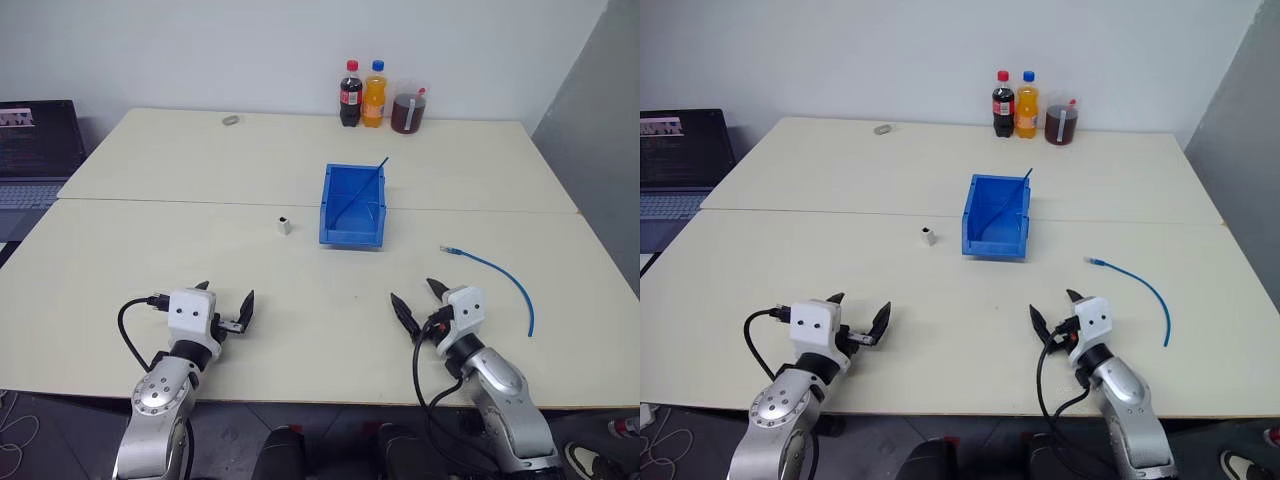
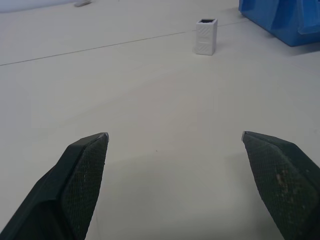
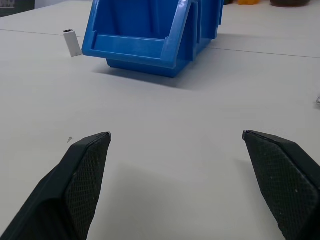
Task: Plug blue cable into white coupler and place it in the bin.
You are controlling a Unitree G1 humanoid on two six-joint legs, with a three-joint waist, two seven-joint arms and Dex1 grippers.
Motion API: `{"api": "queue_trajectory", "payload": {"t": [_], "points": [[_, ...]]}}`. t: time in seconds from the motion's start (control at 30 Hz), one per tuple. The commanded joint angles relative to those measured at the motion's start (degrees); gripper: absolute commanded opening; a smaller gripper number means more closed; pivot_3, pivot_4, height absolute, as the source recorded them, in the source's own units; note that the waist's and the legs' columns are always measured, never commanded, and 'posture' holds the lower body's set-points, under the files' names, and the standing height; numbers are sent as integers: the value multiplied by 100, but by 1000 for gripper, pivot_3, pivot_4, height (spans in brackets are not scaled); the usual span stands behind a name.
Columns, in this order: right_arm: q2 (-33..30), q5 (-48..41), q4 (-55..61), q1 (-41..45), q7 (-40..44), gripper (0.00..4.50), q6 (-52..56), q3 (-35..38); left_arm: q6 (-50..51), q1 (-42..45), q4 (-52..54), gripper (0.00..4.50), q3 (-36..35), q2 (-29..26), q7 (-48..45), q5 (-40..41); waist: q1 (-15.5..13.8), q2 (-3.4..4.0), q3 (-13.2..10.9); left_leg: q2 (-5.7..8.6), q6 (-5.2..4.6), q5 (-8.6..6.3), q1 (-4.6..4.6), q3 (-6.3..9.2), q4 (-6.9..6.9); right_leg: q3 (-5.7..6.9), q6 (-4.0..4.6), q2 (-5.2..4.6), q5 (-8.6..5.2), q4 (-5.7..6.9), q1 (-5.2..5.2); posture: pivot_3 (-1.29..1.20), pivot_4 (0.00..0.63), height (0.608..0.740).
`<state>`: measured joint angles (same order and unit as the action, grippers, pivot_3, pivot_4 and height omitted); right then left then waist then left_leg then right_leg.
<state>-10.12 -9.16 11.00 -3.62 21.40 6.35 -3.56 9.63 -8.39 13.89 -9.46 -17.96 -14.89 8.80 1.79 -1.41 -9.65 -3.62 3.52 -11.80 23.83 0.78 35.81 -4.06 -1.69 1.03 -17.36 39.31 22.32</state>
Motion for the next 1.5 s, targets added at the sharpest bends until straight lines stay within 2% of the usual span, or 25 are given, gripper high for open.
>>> {"api": "queue_trajectory", "payload": {"t": [0.03, 0.37, 1.07, 1.23, 1.37, 1.5], "points": [[3, -51, 85, 49, 32, 4482, -162, 26, -177, 7, 138, 4500, -75, 67, 56, -3, 0, 0, 0, 0, 0, 0, 0, 0, 0, 0, 0, 0, 0, 0, 0, 0, 150, 740], [-9, -54, 55, 69, 72, 4482, -128, -10, -64, -132, 272, 4500, -25, 179, 232, -113, 1, 0, 0, 0, 0, 0, 0, 0, 0, 0, 0, 0, 0, 0, 0, 0, 150, 740], [-5, -9, 36, 92, 89, 4482, -128, -6, -647, -218, 290, 4500, -78, 149, -249, 171, 1, 0, 0, 0, 0, 0, 0, -1, 0, -1, 0, 0, 0, 0, -1, 0, 150, 740], [-48, -11, 132, 67, 73, 4482, -99, 43, -332, -262, 572, 4500, 7, 78, -998, 1096, 3, 0, 0, 0, 0, 0, 1, -1, 0, 0, 0, 0, 0, 0, -1, 0, 150, 740], [-329, -170, 628, -45, 147, 4482, 70, 321, -183, -52, 731, 4500, 329, -250, -1509, 1122, 2, 1, 0, 1, 0, 0, 0, -1, 1, -1, 0, 0, 0, 0, -1, 0, 150, 740], [-961, -526, 1152, -199, 421, 4482, 447, 864, 252, 439, 919, 4500, 750, -544, -1907, 1233, -32, 1, 0, 7, 0, 0, 4, 1, 6, 2, -6, -3, 3, -3, -4, 0, 150, 740]]}}
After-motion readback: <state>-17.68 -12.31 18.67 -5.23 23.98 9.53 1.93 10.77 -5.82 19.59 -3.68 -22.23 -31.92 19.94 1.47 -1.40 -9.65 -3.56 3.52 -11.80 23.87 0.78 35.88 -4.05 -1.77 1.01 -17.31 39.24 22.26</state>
